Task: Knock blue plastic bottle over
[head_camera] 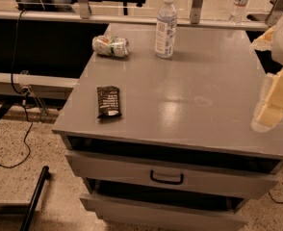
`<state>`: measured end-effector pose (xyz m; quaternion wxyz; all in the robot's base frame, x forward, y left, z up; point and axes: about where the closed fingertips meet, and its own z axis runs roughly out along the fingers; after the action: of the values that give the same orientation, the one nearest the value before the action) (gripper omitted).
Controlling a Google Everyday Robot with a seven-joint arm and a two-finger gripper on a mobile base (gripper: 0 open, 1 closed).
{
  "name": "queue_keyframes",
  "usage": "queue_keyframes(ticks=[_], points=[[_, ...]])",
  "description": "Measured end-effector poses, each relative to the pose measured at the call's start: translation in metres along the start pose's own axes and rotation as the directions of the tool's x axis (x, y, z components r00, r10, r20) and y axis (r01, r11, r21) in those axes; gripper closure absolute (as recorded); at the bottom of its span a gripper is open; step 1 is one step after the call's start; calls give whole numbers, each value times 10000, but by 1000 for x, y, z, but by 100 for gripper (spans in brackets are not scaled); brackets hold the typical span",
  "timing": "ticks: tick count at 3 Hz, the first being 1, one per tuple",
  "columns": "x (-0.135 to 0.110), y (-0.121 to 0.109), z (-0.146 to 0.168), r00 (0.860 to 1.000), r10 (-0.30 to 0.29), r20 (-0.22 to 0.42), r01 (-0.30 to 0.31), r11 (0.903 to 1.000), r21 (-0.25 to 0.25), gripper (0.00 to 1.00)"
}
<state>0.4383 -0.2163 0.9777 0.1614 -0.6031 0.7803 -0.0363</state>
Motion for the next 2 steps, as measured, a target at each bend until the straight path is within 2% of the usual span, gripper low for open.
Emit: queue_keyframes(ticks=[1,2], points=[[0,0,0,10000,0,1,0,10000,2,0],[-10,-28,7,9987,-458,240,448,9983,377,0]])
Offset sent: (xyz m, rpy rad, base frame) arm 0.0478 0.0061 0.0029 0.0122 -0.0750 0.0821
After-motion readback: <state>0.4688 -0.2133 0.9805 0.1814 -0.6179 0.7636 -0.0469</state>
